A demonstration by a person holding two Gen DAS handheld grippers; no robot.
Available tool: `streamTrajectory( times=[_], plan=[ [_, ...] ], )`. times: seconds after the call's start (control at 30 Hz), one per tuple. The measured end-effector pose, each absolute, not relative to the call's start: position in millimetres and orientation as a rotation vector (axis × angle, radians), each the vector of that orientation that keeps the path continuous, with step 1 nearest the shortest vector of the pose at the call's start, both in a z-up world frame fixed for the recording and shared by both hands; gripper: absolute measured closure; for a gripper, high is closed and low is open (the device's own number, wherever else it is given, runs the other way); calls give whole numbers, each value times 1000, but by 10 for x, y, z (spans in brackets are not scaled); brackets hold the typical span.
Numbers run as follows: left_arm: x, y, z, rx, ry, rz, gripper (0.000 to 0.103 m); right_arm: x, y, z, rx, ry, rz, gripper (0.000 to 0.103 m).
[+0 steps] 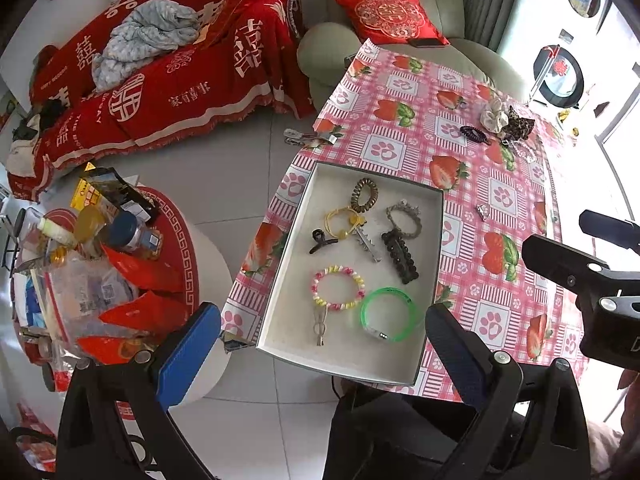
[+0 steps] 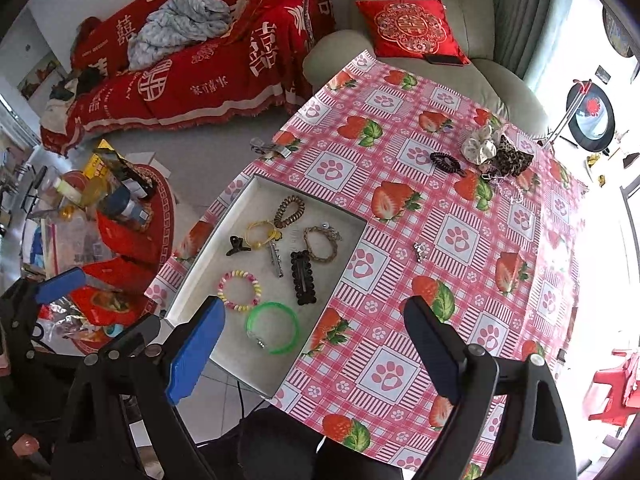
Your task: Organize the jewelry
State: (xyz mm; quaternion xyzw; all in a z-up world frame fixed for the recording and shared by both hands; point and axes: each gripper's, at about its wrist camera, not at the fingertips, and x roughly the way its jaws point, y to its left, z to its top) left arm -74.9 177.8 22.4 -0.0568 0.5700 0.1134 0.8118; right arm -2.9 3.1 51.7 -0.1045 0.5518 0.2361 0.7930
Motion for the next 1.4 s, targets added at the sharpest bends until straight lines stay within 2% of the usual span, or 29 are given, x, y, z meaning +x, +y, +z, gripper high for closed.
streamTrajectory(
  times=[1.4],
  plan=[
    [-760, 1761, 158, -79, 1228, 240, 0, -72, 103, 503, -235, 1196, 501, 11]
  ],
)
